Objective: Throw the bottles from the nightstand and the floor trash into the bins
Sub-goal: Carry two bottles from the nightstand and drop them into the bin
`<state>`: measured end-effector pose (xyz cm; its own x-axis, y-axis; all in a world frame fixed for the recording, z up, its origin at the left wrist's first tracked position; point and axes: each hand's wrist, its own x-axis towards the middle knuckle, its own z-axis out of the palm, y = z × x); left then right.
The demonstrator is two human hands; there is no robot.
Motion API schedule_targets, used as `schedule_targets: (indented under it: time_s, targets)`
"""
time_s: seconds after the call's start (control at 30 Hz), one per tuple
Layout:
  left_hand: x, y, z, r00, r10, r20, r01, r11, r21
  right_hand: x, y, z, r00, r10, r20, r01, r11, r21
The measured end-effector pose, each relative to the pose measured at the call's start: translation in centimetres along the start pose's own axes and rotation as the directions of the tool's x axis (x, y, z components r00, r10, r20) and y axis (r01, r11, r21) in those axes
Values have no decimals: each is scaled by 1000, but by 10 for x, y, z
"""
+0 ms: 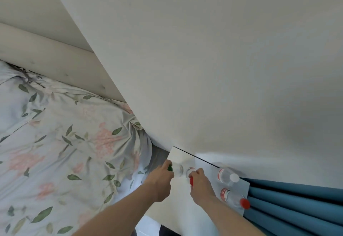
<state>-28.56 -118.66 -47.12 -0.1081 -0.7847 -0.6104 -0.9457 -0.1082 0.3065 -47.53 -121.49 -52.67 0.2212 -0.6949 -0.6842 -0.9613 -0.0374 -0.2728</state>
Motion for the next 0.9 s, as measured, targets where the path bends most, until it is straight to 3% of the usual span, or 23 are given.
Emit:
schedule_targets:
  time_s: [0.23, 0.47, 0.67, 0.9]
  targets:
    - [-122, -34, -14, 959, -146, -242, 76, 958, -276, -76, -30, -29, 989, -123, -79, 134, 980, 147]
    - [-287, -68, 3, 809, -421, -410, 180, 842, -508, -168, -111, -21, 930, -364, -55, 368, 915, 164]
    - [-445, -74, 63, 520, -721, -459, 184, 619, -764, -247, -209, 29, 733, -670, 117, 670, 741, 38]
    - [-635, -64, 178, 156, -925, -347, 124, 367, -922, -388, -316, 135, 466, -829, 310, 873, 488, -7]
